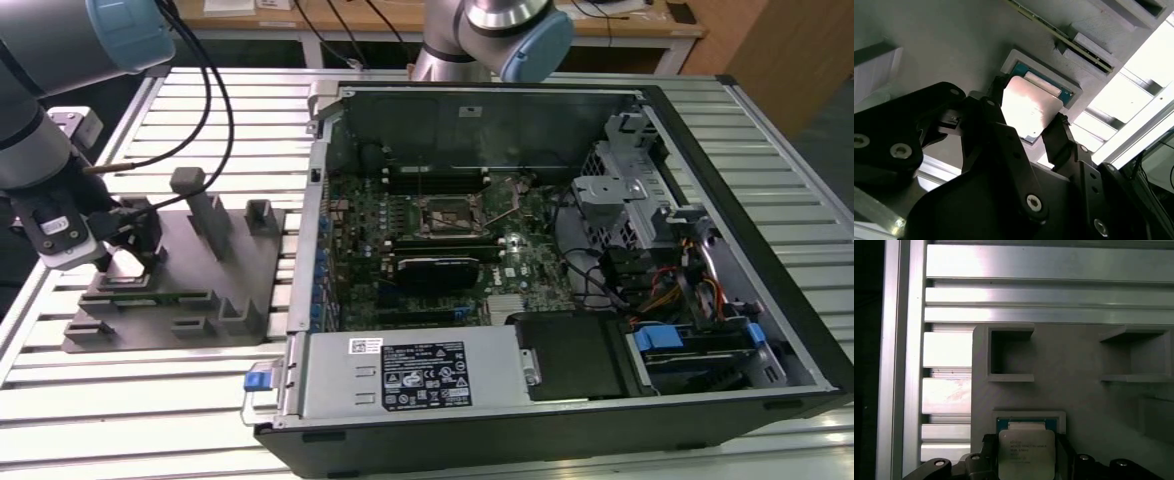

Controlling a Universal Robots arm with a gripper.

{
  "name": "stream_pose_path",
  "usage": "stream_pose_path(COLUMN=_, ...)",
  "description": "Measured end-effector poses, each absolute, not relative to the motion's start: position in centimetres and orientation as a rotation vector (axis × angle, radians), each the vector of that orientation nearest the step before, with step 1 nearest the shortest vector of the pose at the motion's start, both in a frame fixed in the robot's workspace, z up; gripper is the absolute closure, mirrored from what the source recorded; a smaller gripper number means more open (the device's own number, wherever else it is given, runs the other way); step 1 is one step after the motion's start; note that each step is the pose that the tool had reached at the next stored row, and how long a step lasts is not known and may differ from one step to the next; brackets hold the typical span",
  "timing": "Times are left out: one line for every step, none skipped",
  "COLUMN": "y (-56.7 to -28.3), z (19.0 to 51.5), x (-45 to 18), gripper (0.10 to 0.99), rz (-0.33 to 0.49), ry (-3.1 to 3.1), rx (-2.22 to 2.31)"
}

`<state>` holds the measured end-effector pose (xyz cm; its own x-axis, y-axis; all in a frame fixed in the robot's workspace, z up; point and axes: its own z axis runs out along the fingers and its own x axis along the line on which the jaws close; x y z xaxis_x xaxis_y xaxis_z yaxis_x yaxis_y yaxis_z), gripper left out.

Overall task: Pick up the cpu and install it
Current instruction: 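Pick up the cpu and move it towards the insertion slot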

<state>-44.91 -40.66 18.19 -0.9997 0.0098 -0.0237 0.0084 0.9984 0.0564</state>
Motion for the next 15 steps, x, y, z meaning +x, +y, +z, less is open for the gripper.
stream_pose_path(y=-40.67, z=18.19, x=-44.91, gripper=0.498, rz=0.088, ry=3.116, rx=0.014)
stream_pose_path(y=-40.67, z=18.19, x=-44.91, gripper=0.498, rz=0.089, ry=3.116, rx=0.014)
stream_pose_path(y=-40.67, z=18.19, x=-44.91, gripper=0.510, rz=0.089, ry=3.116, rx=0.014)
stream_pose_path(y=-40.67, z=18.19, x=-44.91, gripper=0.545, rz=0.090, ry=3.116, rx=0.014)
stream_pose_path(y=-40.67, z=18.19, x=-44.91, gripper=0.545, rz=0.090, ry=3.116, rx=0.014)
stream_pose_path(y=-40.67, z=18.19, x=-44.91, gripper=0.545, rz=0.091, ry=3.116, rx=0.014)
stream_pose_path(y=-40.67, z=18.19, x=-44.91, gripper=0.545, rz=0.091, ry=3.116, rx=0.014)
stream_pose_path(y=-40.67, z=18.19, x=-44.91, gripper=0.545, rz=0.092, ry=3.116, rx=0.014)
stream_pose_path(y=-40.67, z=18.19, x=-44.91, gripper=0.545, rz=0.092, ry=3.116, rx=0.014)
stream_pose_path(y=-40.67, z=18.19, x=-44.91, gripper=0.545, rz=0.093, ry=3.116, rx=0.014)
stream_pose_path(y=-40.67, z=18.19, x=-44.91, gripper=0.545, rz=0.093, ry=3.116, rx=0.014)
stream_pose_path(y=-40.67, z=18.19, x=-44.91, gripper=0.545, rz=0.093, ry=3.116, rx=0.014)
stream_pose_path(y=-40.67, z=18.20, x=-44.91, gripper=0.545, rz=0.094, ry=3.116, rx=0.014)
stream_pose_path(y=-40.66, z=18.24, x=-44.91, gripper=0.545, rz=0.094, ry=3.116, rx=0.014)
stream_pose_path(y=-40.67, z=18.32, x=-44.91, gripper=0.545, rz=0.093, ry=3.116, rx=0.014)
